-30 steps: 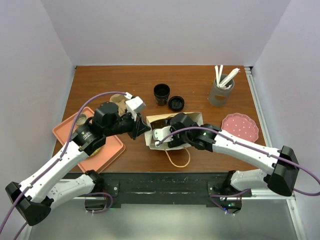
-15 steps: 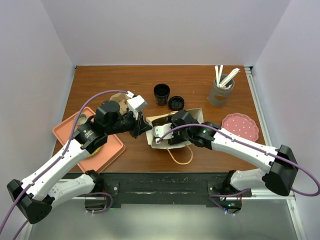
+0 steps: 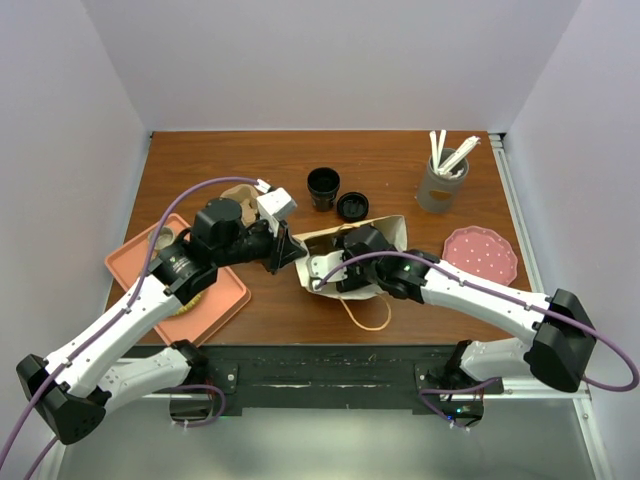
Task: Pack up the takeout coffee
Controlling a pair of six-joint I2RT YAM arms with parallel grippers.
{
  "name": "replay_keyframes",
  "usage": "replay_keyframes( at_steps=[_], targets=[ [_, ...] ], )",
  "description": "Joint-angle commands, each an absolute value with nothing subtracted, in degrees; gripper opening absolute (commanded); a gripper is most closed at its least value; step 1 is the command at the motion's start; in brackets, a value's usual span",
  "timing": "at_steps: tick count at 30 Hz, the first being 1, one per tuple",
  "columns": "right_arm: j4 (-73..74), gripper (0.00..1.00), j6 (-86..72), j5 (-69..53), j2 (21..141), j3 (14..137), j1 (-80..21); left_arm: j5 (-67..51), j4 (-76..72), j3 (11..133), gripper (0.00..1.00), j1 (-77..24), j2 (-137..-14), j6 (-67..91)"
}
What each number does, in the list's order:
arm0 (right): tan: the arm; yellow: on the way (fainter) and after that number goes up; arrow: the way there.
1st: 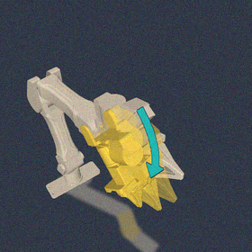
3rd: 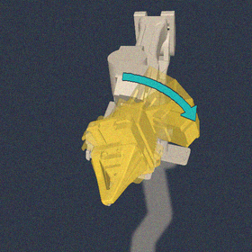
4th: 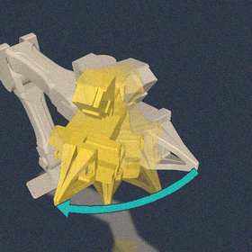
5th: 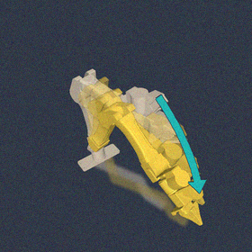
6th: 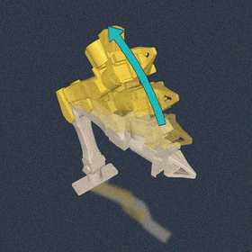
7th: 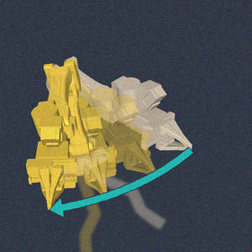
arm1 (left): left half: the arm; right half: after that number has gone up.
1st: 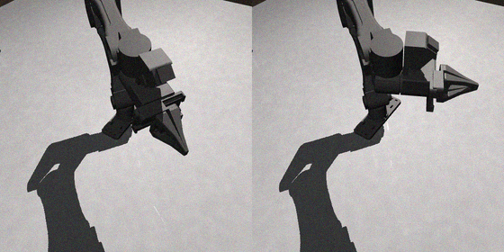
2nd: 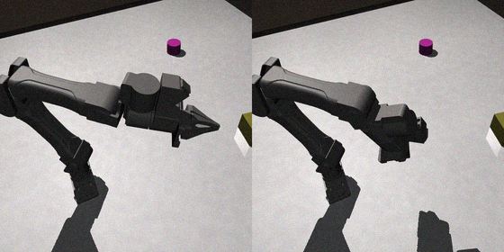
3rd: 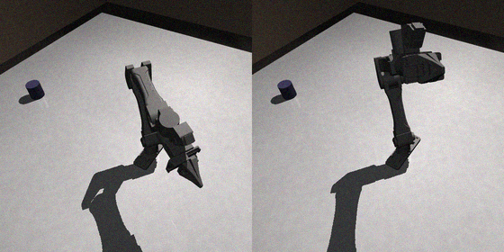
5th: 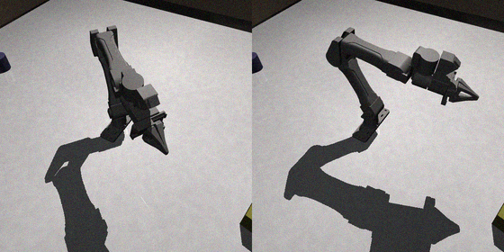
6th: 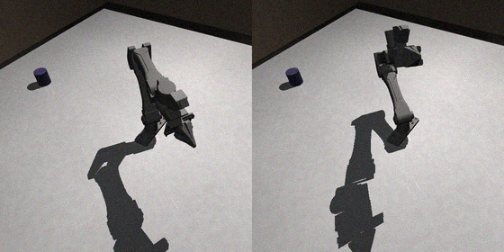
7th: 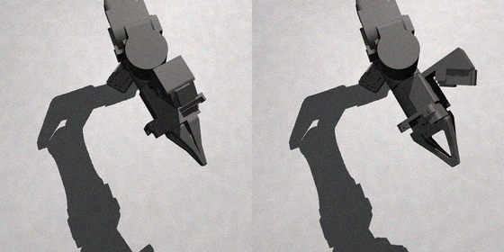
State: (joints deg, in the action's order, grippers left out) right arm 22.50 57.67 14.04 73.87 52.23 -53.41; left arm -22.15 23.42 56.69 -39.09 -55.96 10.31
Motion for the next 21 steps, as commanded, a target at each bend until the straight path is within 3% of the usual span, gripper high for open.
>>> replay_keyframes(
  at_steps=[1, 3, 8, 16, 21],
  targets=[
    [19.95, 0.48, 55.29, 13.80, 73.21, 52.73, -53.09, -22.24, 21.78, 58.79, 0.13, -39.11, -55.54, 9.76],
    [20.83, 0.47, 54.23, 13.71, 73.21, 53.43, -53.09, -18.75, 24.15, 60.37, 0.31, -39.20, -55.64, 9.67],
    [20.92, 0.48, 51.95, 14.41, 73.39, 54.75, -53.09, -12.66, 29.17, 64.67, 0.49, -39.20, -55.98, 13.26],
    [18.46, 0.47, 50.63, 14.68, 73.22, 53.09, -53.09, -10.02, 38.94, 67.68, 0.51, -39.11, -60.38, 18.55],
    [17.58, 0.47, 49.31, 14.15, 72.42, 51.95, -53.17, -11.68, 38.58, 68.55, 0.44, -39.11, -63.19, 19.33]
  ],
)
